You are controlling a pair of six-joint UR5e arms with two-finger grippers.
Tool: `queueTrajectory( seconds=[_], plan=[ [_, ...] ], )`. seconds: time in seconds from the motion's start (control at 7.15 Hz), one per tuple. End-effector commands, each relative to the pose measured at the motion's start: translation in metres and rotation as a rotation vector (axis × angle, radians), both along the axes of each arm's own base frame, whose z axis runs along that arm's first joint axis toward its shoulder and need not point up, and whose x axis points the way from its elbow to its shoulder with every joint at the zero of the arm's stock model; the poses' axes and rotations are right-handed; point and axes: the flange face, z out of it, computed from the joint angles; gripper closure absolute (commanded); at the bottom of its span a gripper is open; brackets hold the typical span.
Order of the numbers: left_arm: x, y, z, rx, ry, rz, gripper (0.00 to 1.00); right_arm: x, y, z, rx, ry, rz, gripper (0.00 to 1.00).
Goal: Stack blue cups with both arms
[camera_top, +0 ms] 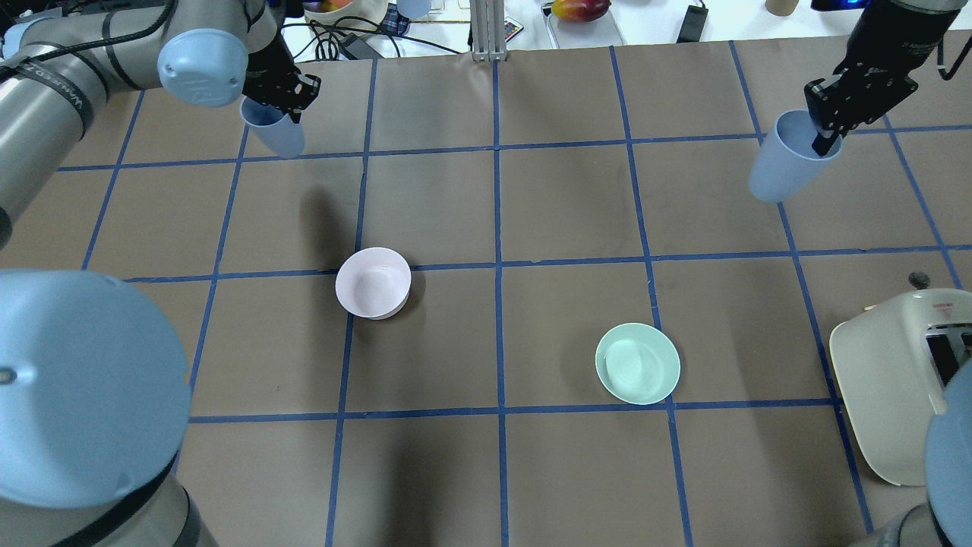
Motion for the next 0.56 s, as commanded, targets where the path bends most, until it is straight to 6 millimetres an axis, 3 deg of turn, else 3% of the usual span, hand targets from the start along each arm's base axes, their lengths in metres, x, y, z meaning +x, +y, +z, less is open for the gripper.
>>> queueTrajectory(
  seconds=[0.0,0.14,0.28,0.42],
  plan=[
    [-0.155,0.051,0.006,-0.002,0.087,0.173,1.00,0.009,0.008,0.012,-0.009,0.004,-0.004,1.00],
    [-0.220,0.082,0.001,0.006,0.093,0.200,1.00,0.008,0.005,0.010,-0.013,0.006,-0.004,1.00],
    [-0.270,0.113,-0.015,0.034,0.087,0.193,1.00,0.008,0.005,0.007,-0.010,0.001,-0.005,1.00],
    [-0.298,0.144,-0.038,0.078,0.066,0.163,1.00,0.008,0.003,0.005,-0.009,0.004,-0.004,1.00]
  ],
)
